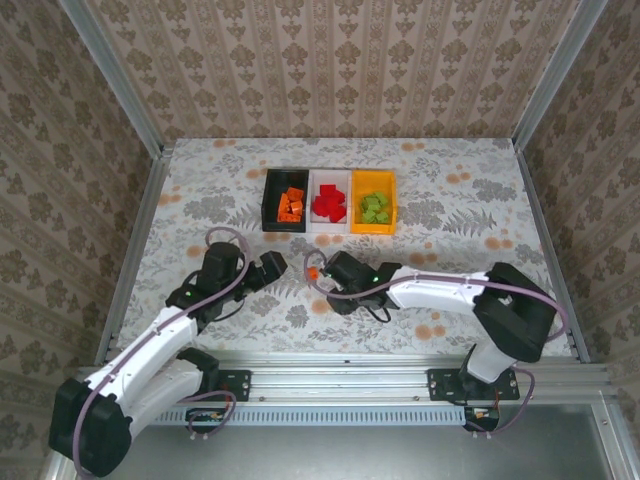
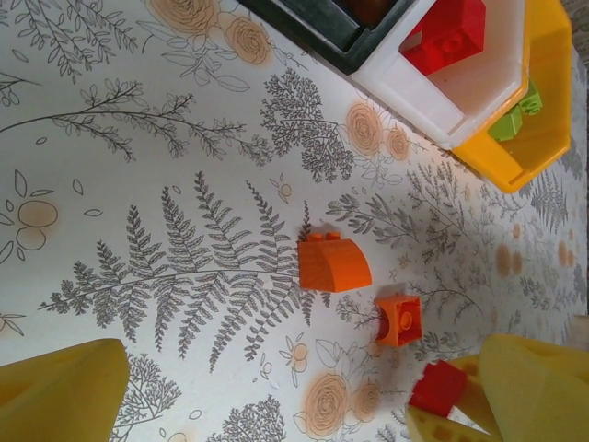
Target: Sort the legos into containers by color
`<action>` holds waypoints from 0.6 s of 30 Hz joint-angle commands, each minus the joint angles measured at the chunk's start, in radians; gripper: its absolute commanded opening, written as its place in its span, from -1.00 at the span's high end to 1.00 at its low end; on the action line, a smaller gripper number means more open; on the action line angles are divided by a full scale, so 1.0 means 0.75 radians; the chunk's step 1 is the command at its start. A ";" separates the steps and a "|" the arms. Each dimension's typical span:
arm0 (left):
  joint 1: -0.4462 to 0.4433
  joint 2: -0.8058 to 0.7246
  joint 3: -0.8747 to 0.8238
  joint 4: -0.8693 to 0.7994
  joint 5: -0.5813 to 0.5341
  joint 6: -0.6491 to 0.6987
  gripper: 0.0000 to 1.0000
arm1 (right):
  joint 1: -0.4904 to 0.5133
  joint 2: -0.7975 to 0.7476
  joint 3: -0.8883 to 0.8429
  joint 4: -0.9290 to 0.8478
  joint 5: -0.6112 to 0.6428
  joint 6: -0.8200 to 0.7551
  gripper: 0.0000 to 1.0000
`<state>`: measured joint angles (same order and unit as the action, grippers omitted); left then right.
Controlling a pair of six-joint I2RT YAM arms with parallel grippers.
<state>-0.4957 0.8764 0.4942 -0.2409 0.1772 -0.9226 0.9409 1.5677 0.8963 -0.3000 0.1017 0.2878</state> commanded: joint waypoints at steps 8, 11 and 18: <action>0.092 0.382 0.741 -0.201 0.049 0.136 -1.00 | -0.235 0.007 0.375 0.020 0.055 -0.062 0.36; 0.206 0.548 0.943 -0.246 0.120 0.075 -0.99 | -0.323 0.198 0.571 -0.002 0.018 -0.084 0.36; 0.455 0.808 1.043 -0.133 0.358 -0.130 -1.00 | -0.431 0.566 0.919 -0.121 -0.036 -0.077 0.36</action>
<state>-0.1970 1.4391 1.2789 -0.3412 0.3431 -0.9493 0.6281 1.9305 1.5295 -0.3073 0.1116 0.2379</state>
